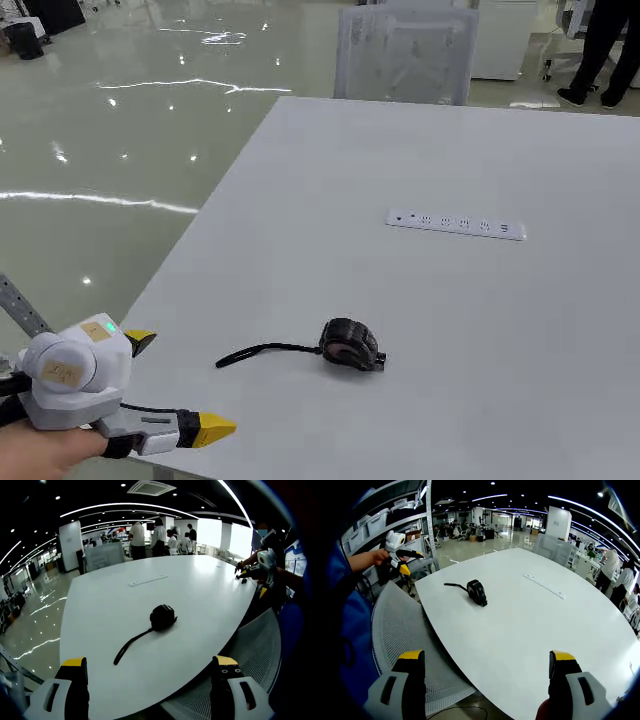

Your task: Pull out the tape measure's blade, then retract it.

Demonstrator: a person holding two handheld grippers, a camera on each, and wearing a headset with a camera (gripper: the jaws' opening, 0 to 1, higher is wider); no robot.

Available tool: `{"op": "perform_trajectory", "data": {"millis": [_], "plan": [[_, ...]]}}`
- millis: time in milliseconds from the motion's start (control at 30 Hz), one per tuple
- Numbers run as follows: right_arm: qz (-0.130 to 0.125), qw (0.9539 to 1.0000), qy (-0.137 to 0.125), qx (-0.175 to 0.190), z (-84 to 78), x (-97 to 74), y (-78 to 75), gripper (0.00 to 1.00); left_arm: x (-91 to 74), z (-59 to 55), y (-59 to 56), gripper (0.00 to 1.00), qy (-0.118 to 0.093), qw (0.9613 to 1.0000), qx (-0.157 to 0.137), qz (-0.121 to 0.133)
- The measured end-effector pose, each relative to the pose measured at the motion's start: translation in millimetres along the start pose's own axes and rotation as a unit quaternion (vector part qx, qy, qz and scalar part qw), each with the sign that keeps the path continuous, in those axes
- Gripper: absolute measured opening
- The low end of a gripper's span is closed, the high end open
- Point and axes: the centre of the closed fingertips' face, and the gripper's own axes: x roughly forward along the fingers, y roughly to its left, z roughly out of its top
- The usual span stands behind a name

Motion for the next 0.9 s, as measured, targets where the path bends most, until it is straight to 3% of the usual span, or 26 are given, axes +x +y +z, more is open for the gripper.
{"op": "perform_trajectory", "data": {"millis": [233,567,733,800,900], "plan": [[0.006,0.9999,0.004,-0.009,3.9,5.1,-4.4,1.0,5.5,-8.7,5.1,0.99,0.011,0.9999,0.004,-0.011],[0.025,0.9994,0.018,-0.016,-6.1,24.5,-15.2,0.98,26.8,-16.4,11.4,0.97,0.026,0.9993,0.013,-0.022],[0.025,0.9993,0.018,-0.019,-6.7,28.8,-21.4,0.96,36.0,-17.6,13.0,0.94,0.031,0.9989,0.028,-0.023],[0.025,0.9993,0.019,-0.021,-6.3,32.8,-23.1,0.96,40.5,-20.7,13.2,0.94,0.044,0.9974,0.052,-0.022],[0.029,0.9993,0.017,-0.018,-5.7,39.2,-25.2,0.95,47.6,-22.5,12.6,0.94,0.05,0.9967,0.059,-0.027]]}}
